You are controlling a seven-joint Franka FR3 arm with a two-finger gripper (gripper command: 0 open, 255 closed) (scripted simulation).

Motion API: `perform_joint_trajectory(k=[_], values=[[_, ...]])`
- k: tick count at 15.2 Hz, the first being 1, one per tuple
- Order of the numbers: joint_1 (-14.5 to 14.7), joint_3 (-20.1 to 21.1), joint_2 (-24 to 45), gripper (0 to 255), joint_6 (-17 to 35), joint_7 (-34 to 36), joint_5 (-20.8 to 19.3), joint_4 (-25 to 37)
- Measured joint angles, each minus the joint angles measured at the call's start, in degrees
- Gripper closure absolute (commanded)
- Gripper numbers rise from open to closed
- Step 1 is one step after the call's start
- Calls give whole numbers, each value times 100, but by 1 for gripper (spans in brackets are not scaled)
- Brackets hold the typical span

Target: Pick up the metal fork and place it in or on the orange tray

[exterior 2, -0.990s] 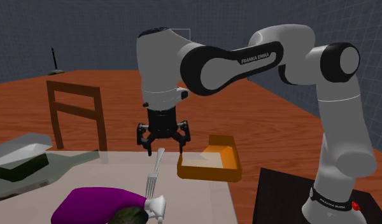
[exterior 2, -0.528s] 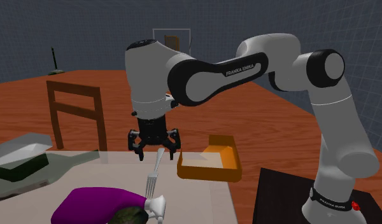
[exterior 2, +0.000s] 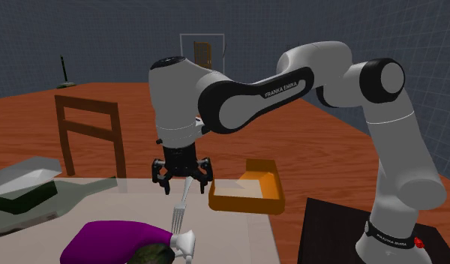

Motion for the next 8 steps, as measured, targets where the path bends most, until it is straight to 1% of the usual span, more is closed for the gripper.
perform_joint_trajectory(k=[1,2,8], values=[[-1,0,-1,0,2,0,0,-2],[-1,0,-1,255,2,0,0,-2],[-1,1,-2,255,3,0,1,-3]])
